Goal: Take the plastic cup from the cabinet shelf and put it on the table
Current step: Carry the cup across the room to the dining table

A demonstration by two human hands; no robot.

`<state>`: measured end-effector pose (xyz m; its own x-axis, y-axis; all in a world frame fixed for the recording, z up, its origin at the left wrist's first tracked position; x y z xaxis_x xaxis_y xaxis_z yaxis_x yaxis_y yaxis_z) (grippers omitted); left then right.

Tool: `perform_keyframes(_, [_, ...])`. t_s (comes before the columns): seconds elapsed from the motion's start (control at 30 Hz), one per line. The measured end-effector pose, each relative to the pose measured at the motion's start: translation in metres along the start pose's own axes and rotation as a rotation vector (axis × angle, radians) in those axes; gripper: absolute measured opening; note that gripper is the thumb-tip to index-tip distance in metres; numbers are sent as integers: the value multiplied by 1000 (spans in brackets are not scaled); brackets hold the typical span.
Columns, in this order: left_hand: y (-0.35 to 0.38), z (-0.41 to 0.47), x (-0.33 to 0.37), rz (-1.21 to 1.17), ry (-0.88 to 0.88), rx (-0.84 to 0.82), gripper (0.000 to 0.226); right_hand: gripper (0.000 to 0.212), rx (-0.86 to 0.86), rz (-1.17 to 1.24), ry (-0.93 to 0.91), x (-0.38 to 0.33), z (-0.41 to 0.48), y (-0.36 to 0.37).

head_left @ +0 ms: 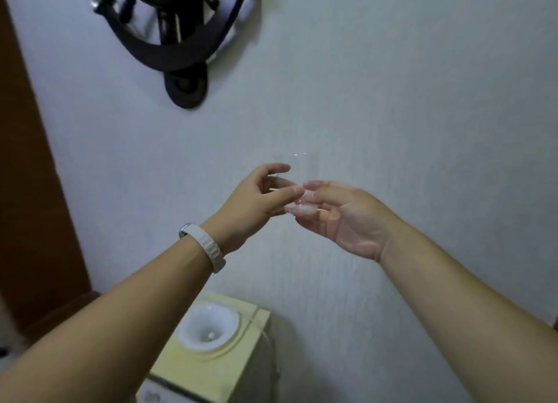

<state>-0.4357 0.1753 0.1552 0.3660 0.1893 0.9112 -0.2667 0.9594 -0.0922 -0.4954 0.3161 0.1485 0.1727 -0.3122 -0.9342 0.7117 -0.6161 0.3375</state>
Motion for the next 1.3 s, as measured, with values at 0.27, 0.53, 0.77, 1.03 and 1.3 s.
perform_keyframes(0.27, [-160, -119, 18, 166, -65, 197, 53, 36, -280, 135, 169, 97, 20, 167])
perform_keyframes(0.53, [-277, -231, 28, 260, -99, 331, 52, 53, -388, 85, 250, 167, 9, 305])
perform_keyframes(0.77, [-352, -309, 28, 231, -136, 490, 54, 41, -482, 58, 327, 218, 3, 398])
perform_keyframes(1.03, [-415, -359, 21, 177, -146, 691, 53, 41, -602, 18, 411, 261, 26, 474])
perform_keyframes(1.3, [-498, -383, 13, 233, -222, 930, 51, 46, -847, 82, 525, 320, 84, 557])
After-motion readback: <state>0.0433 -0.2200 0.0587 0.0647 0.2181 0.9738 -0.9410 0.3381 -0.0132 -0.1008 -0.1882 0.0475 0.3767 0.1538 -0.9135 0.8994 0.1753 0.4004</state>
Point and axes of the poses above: each hand's wrist, its own z-axis towards the middle knuckle, its own y-axis out of the palm, x = y × z, the point moved 4 cm from there along z, towards the middle knuckle, and after that the axes turned 1 degree about -x, right-handed, at the moved point
